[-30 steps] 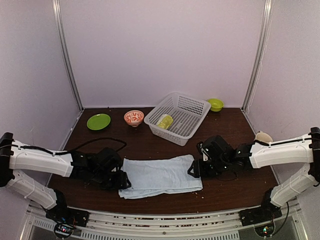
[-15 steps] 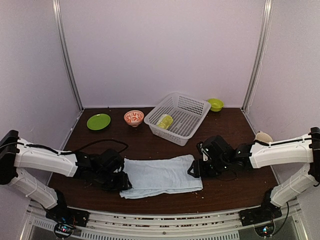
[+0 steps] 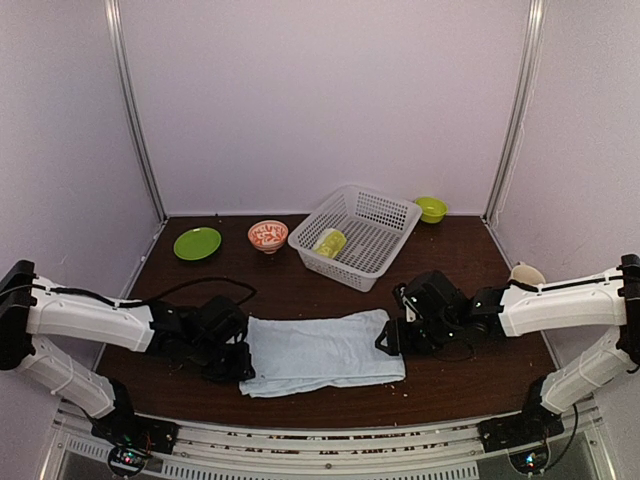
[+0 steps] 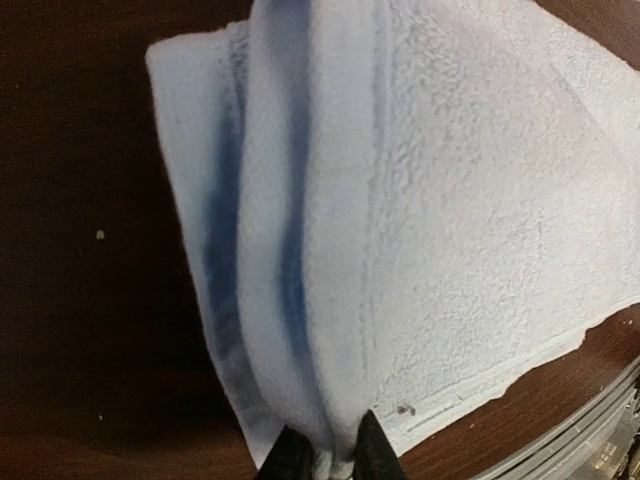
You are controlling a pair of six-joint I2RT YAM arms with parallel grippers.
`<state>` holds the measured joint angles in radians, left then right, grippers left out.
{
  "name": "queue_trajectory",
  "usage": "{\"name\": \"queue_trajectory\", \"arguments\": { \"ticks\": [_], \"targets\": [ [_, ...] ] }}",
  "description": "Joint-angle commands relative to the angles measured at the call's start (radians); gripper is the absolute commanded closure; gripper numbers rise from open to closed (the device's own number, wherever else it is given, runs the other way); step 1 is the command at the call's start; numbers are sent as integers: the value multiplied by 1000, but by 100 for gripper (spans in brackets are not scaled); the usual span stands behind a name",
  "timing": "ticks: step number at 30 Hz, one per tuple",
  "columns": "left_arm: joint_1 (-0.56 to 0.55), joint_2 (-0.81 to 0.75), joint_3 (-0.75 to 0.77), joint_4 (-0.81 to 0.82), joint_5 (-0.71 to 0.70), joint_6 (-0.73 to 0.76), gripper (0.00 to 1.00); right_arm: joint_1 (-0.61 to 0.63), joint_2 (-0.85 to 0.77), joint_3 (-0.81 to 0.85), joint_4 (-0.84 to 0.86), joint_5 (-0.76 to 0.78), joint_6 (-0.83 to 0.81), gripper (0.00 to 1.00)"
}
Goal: Roll the towels
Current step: Smooth out the towel at the center of the board.
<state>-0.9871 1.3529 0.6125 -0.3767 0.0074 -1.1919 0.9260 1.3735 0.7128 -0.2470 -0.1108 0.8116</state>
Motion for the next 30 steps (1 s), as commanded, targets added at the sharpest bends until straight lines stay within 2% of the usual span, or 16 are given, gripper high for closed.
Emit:
{"name": "queue_trajectory", "arguments": {
  "ticks": [1,4,8,13,19,30],
  "targets": [
    [7,-51,43,-62,-12,23,88,6,-7,8,3,15,-6,51],
    [7,-72,67,-90,-12,37,90,5,-6,7,7,14,-7,51],
    [3,-90,98,-122,1,53,100,5,-6,7,9,17,-6,50],
    [-23,-114,104,-155,25,47,100,5,-7,7,8,20,-6,50],
    [-73,-133,44,-155,47,-4,100,5,12,11,21,9,-5,50],
    [-97,-70,-79,-33,123,-16,100,7,48,16,26,-12,-9,54]
  ]
}}
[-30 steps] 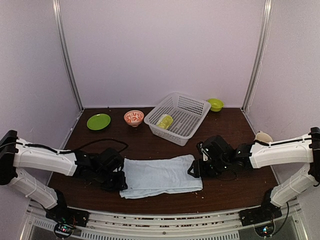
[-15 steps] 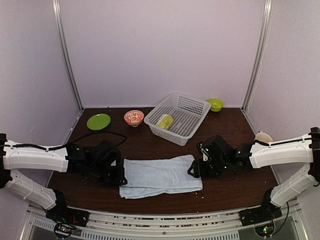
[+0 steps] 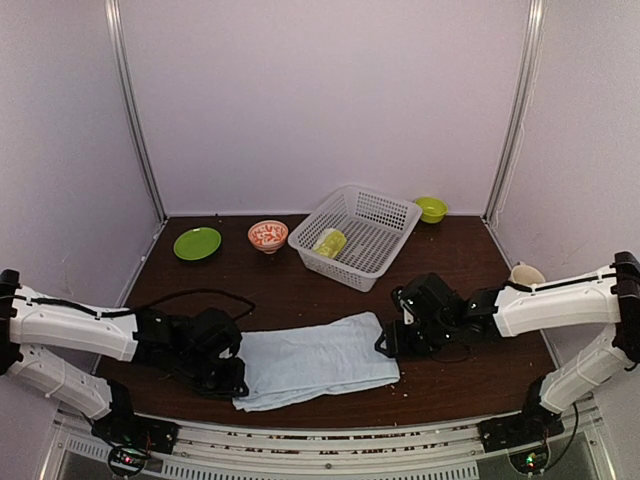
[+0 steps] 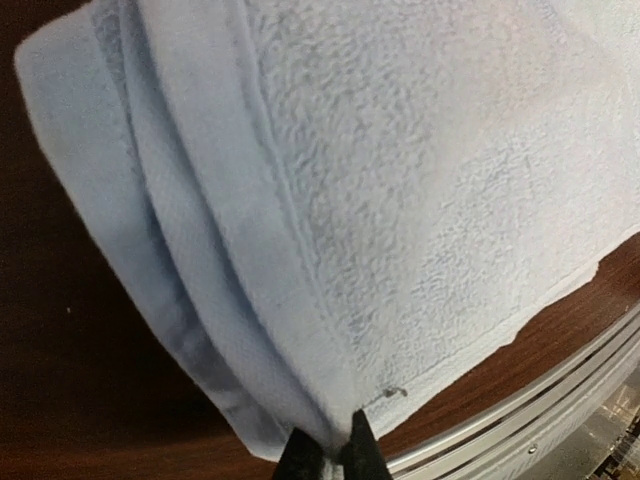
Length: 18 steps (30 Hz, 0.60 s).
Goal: Roll the towels
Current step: Smooth out the towel at the center of the board.
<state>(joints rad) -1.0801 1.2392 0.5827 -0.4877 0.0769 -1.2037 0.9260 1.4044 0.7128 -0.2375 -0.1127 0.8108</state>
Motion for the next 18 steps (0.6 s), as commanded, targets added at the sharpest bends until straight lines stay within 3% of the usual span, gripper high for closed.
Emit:
{"name": "queue_trajectory", "arguments": {
  "ticks": [1,5,7,10,12,18],
  "targets": [
    [-4,65,-59,93,64,0,100,8,19,16,17,-13,-9,55],
    [-4,117,-83,126,100,31,100,16,19,37,-10,-18,-25,55],
    [-4,103,-66,97,110,59,87,18,15,49,-28,-18,-33,55],
    [-4,26,3,-13,105,135,61,23,-2,68,-51,-18,-40,54],
    [-4,-39,71,-92,108,189,52,22,-10,90,-64,-14,-47,54],
    [13,-88,290,-176,32,316,47,23,26,149,-68,16,-69,54]
  ]
}}
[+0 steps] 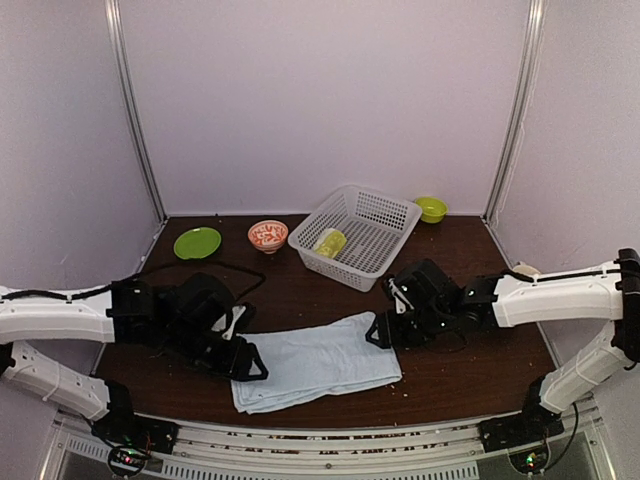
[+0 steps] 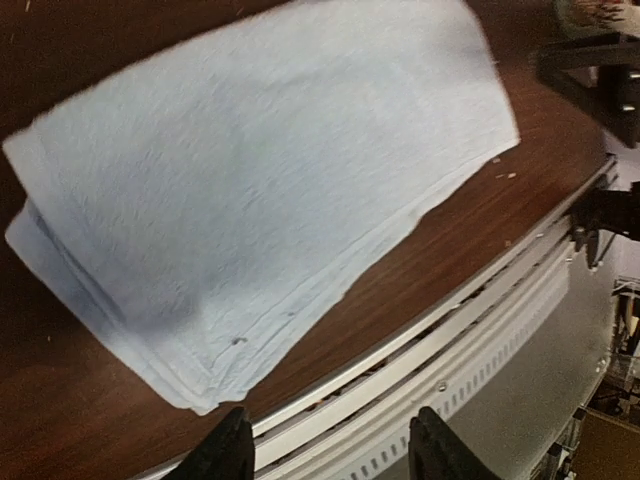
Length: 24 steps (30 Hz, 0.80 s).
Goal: Roll the towels
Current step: Smooth out the towel at the center of the board.
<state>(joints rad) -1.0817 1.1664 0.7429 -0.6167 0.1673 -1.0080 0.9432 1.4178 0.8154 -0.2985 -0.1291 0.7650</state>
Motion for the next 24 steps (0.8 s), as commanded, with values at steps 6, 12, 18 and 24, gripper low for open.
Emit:
{"name": "queue_trajectory", "arguments": {
  "ticks": [6,12,18,24],
  "targets": [
    [142,221,134,231,37,137,89,39,102,48,35,2,-10,60],
    [166,418,102,335,81,136,100,75,141,-51,76,-19,36,64],
    [166,437,-8,321,51,146,100,145,183,-114,23,-18,56,67],
    [166,390,-28,210,-3,228,100,152,70,-116,-39,10,45,60]
  ]
}}
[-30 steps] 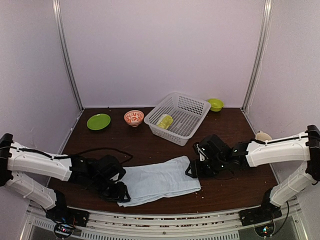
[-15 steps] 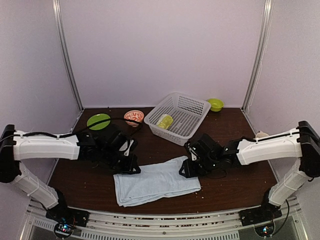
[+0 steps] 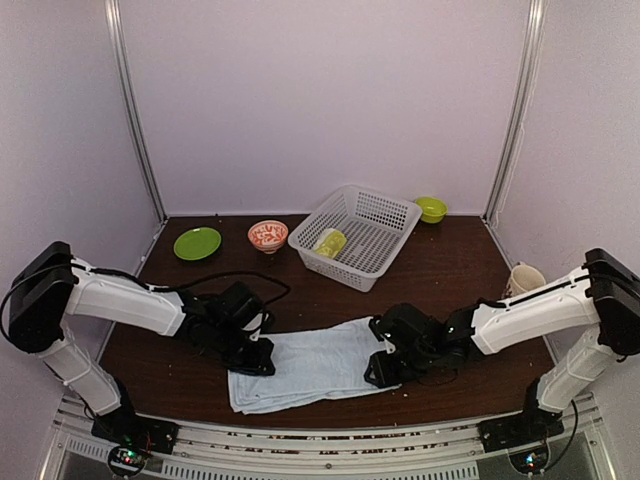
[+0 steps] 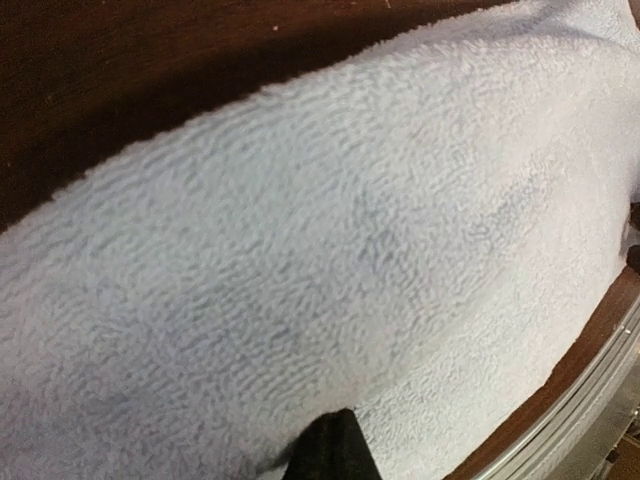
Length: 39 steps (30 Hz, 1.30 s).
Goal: Roll the towels
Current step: Smooth out the towel at the center of the board.
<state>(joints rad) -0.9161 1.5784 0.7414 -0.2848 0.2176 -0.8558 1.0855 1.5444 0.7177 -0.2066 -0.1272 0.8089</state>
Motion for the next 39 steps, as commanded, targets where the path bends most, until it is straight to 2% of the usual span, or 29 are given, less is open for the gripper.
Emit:
{"name": "queue_trajectory", "arguments": {
  "ticks": [1,4,8,12,15,22,30,39],
  "targets": [
    [0,-35,-17,-143,-55,95,100,-2,-90,3,-149,25,-10,58],
    [-2,-73,22,-206,-61,138,100,-62,-139,97,-188,58,-43,54],
    [-6,-157,80,-280,-60,166,100,-153,-132,216,-201,90,-91,55],
    [-38,-222,123,-285,-37,160,98,-205,-46,298,-180,82,-128,64],
    [-67,-203,125,-247,-22,152,99,-208,44,356,-177,88,-141,71],
    [-116,-63,32,-133,15,110,100,-201,201,387,-114,87,-98,82],
    [-181,7,-17,-139,15,114,100,-194,325,432,-243,188,-69,90],
    [-227,1,-94,-155,29,123,100,-238,296,368,-286,262,-39,89]
  ]
}}
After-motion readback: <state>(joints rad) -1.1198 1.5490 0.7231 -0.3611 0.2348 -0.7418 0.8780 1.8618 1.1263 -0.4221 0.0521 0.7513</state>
